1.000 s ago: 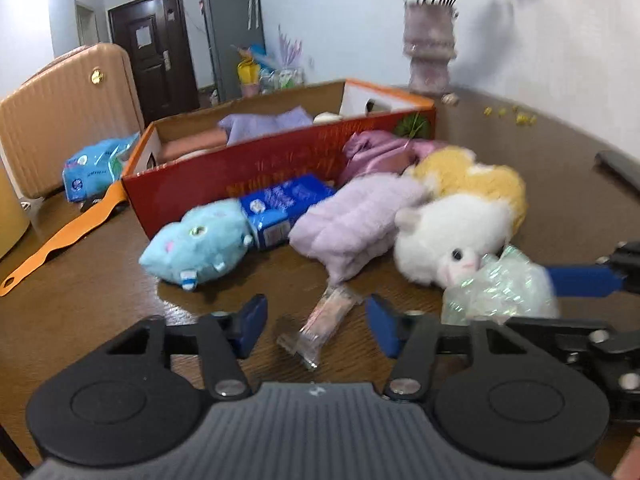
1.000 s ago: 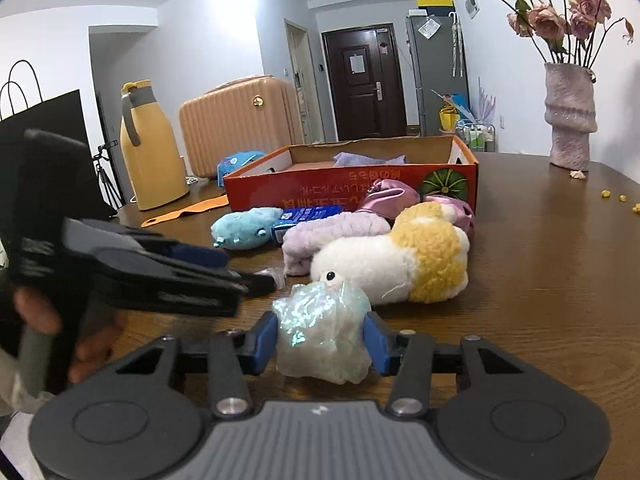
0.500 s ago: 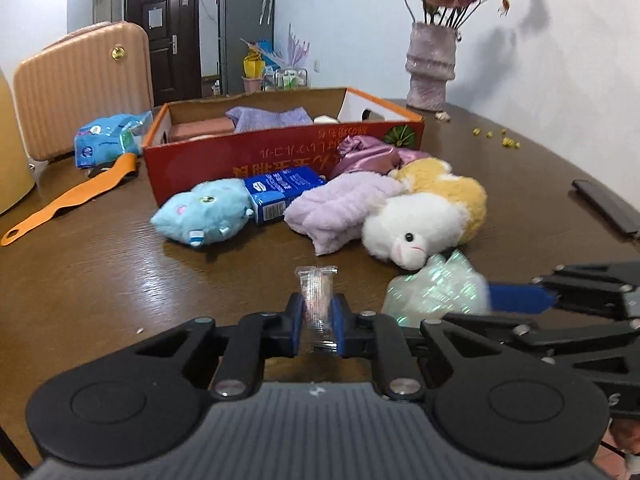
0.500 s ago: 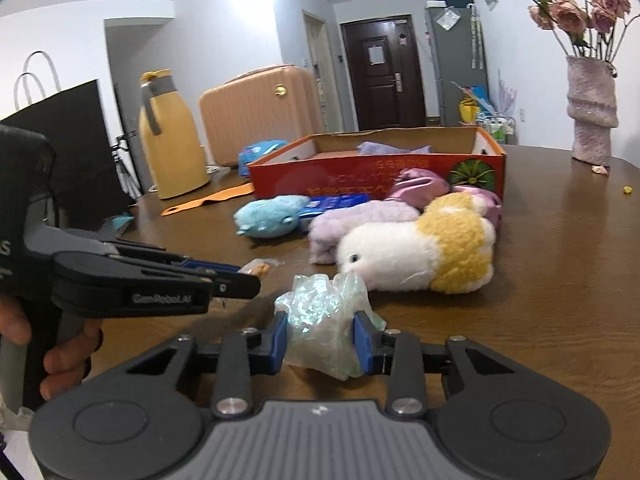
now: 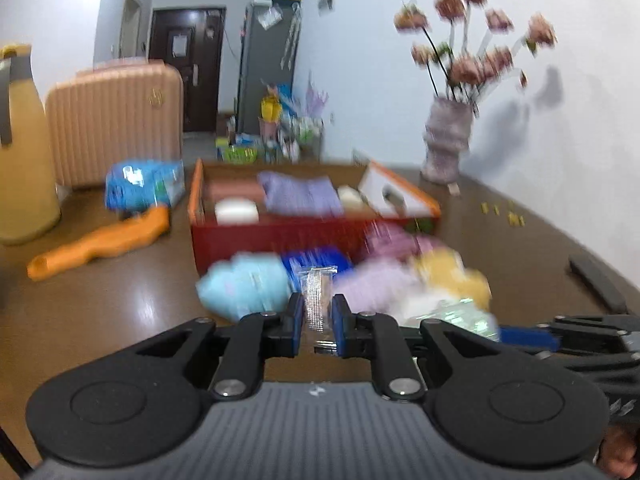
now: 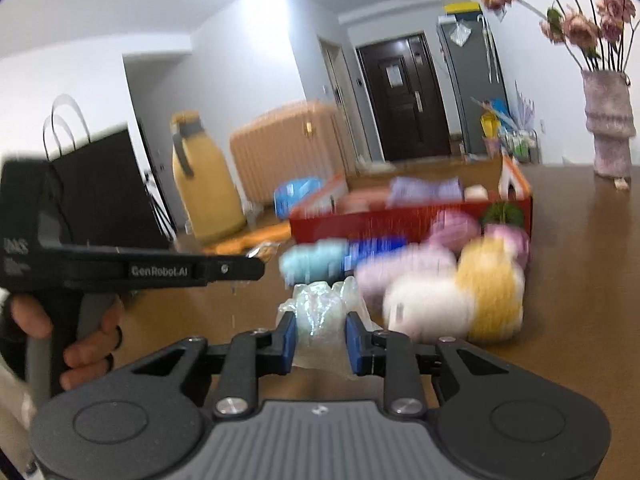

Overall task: Organize soft objects
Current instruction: 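Carry the bag and packet into the box and open both grippers, then move both grippers back toward the plush toys on the table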

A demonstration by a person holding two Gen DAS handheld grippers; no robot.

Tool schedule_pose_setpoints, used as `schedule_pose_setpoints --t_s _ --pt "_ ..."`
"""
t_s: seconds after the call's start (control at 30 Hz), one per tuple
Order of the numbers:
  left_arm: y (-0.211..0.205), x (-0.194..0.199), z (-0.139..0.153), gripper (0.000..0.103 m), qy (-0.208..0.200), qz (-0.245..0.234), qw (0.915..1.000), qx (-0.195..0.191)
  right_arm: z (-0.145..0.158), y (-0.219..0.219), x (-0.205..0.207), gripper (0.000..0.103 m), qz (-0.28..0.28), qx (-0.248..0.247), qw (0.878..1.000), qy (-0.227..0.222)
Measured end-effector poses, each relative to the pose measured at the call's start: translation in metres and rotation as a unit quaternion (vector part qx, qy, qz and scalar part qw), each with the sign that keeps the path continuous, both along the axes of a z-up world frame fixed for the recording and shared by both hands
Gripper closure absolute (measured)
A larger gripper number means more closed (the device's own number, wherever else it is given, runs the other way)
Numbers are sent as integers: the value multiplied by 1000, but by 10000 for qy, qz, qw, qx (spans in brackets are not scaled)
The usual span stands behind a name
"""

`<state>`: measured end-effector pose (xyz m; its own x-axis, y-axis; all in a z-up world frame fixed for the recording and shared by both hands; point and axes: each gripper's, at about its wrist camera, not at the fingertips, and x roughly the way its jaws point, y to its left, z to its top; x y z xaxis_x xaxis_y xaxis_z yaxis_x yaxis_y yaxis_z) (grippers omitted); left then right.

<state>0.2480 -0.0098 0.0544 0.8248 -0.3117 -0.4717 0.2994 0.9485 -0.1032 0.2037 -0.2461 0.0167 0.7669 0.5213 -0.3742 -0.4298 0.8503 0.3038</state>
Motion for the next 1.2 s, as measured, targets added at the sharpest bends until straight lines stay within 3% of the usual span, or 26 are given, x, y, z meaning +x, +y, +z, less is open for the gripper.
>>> schedule_pose_setpoints --t_s 0.1,0.2,0.27,0.37,0.47,0.53,0.57,0.63,0.7,0.77,0.83,1.07,1.2 --pt "8 48 23 87 -166 122 9998 -44 36 -4 38 78 -38 -76 9993 -356" --pt "10 108 33 87 -2 179 9998 41 60 4 96 78 11 -272 9983 -523" --pt "8 155 29 87 259 295 9990 190 65 15 150 78 69 -321 9990 -297" --pt "6 206 12 87 685 512 9954 436 53 31 229 78 57 -199 9990 394" --pt "7 225 -8 84 920 580 9923 594 28 48 286 78 -24 -224 9946 1015" --pt "10 227 -17 67 953 539 9922 587 10 60 306 77 23 -292 9909 1312" --pt "12 227 -19 61 935 530 9927 543 2 65 311 76 71 -336 9893 1417" --pt "17 224 -21 61 854 560 9933 539 -10 76 318 72 206 -381 9858 1622" --pt "24 224 -18 60 826 498 9946 387 -15 77 318 64 274 -280 9850 1681" --pt "29 223 -13 57 793 498 9952 279 -17 75 320 48 283 -226 9838 1756" --pt "29 221 -8 47 722 546 9955 277 -11 72 319 44 233 -224 9839 1758" --pt "26 195 32 39 358 608 9972 245 41 28 285 43 -90 -398 9922 1177" --pt "23 165 57 32 99 628 9975 303 77 -9 252 36 -688 -950 9915 569"
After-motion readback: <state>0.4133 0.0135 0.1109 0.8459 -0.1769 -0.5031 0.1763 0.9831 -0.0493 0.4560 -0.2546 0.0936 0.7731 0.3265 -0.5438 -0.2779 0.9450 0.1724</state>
